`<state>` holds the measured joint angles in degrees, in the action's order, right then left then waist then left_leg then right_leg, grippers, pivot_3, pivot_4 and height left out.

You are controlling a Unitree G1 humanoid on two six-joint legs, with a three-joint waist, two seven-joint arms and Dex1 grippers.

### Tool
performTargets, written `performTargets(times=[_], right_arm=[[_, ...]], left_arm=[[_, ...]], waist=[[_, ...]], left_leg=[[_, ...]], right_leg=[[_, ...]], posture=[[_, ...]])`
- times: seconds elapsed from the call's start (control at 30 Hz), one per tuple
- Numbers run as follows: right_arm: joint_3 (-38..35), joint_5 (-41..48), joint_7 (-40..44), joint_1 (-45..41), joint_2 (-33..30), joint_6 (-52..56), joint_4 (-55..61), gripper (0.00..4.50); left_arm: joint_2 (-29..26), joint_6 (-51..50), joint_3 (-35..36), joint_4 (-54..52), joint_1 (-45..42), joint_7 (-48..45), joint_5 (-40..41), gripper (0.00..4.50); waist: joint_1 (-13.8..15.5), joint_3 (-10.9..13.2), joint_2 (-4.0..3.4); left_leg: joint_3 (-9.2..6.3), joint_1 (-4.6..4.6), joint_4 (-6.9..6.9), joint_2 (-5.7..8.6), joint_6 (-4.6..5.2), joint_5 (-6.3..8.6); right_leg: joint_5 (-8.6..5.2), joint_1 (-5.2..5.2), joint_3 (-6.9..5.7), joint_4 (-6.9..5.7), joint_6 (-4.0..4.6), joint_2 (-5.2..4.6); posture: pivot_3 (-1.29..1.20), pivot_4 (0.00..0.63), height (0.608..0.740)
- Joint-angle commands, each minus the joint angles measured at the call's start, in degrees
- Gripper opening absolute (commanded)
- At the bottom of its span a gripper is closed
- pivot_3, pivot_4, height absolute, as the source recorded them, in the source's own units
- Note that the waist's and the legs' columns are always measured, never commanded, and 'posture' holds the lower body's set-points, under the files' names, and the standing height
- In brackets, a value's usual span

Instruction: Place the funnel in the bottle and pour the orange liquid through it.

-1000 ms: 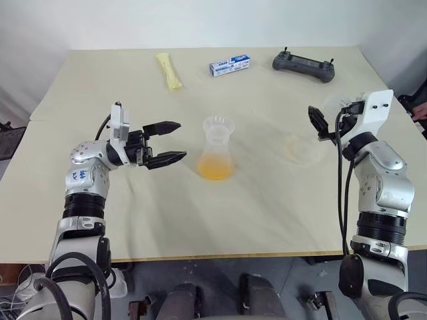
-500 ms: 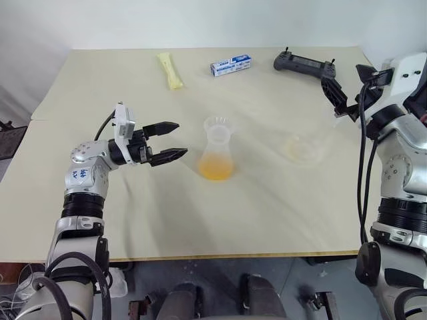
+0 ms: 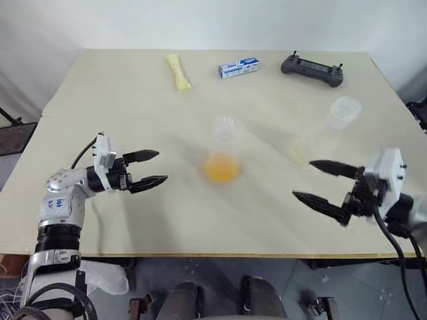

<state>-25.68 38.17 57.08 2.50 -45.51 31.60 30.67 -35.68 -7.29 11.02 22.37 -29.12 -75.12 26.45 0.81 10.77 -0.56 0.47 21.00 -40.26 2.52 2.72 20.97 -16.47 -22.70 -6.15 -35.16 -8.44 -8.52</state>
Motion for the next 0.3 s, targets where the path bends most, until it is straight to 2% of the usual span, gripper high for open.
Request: performTargets(times=[0.03, 0.3], right_arm=[[0.6, -3.1, 5.7, 2.3, -1.2, -7.2, -4.8, 4.44], [5.8, -9.4, 11.0, 0.5, -1.3, -18.2, -17.1, 4.44]], left_arm=[[-0.6, 2.7, 1.6, -3.3, 2.2, -3.0, 2.2, 4.5], [-2.0, 7.0, -0.3, -0.4, 2.4, -6.8, -0.1, 4.5]], waist=[[0.3, 0.0, 0.0], [0.5, 0.0, 0.0]], left_leg=[[0.0, -0.08, 0.01, -0.01, 0.0, 0.0], [-0.01, -0.09, 0.02, 0.0, 0.0, 0.0]], right_leg=[[0.0, 0.12, 0.0, 0.14, -0.01, 0.02], [0.02, 0.14, -0.04, 0.17, -0.04, 0.03]], posture=[[0.0, 0.15, 0.74], [0.0, 0.15, 0.74]])
